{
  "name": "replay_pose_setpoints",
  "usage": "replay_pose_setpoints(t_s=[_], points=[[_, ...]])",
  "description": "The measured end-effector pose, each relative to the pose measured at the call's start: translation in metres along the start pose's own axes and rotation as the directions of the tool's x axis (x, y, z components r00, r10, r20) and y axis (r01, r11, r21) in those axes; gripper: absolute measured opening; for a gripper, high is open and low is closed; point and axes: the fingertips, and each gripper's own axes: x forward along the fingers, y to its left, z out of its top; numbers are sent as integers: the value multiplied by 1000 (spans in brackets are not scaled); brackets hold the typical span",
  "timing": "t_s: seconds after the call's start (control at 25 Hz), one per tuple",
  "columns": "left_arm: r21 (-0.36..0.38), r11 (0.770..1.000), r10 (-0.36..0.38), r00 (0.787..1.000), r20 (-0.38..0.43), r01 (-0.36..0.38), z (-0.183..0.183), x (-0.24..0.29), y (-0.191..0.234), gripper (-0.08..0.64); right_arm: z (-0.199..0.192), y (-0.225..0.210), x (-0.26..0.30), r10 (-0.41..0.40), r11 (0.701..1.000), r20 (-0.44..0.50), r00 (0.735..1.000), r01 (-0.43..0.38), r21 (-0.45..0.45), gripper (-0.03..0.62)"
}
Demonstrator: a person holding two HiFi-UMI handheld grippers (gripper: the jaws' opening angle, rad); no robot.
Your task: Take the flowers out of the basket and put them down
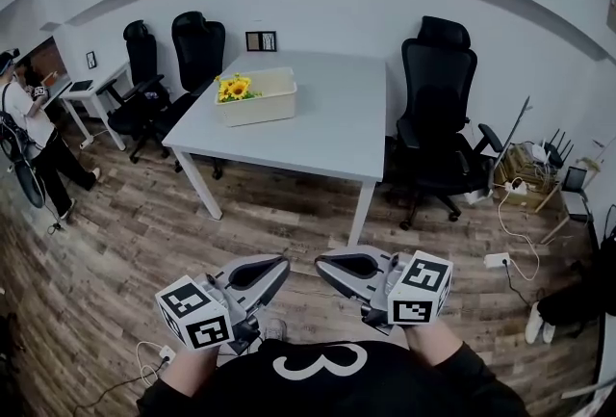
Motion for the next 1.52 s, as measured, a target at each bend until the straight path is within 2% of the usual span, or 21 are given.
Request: replay_pose_setpoints(t_s=[0.44, 0.88, 1.16, 1.4, 1.52], points=[[-14, 999, 39, 999, -6, -39, -1, 4, 25, 12, -2, -22, 15, 34, 999, -12, 999, -34, -3, 8], [-30, 999, 10, 1000, -10, -11, 14, 33, 102, 12, 5, -94, 56, -5, 1000, -16, 1000, 5, 9, 8], [-53, 998, -19, 1000, -23, 18, 41, 55, 195, 12, 18, -170, 115, -46, 998, -27, 999, 47, 40, 8], [-91, 996, -28, 999, -31, 25, 81, 68, 307, 12, 42, -249, 194, -68, 995, -49, 996, 72, 71, 8], [-81, 996, -28, 999, -36, 25, 104, 71, 362, 12, 59, -287, 239, -76, 994, -57, 995, 80, 71, 8]])
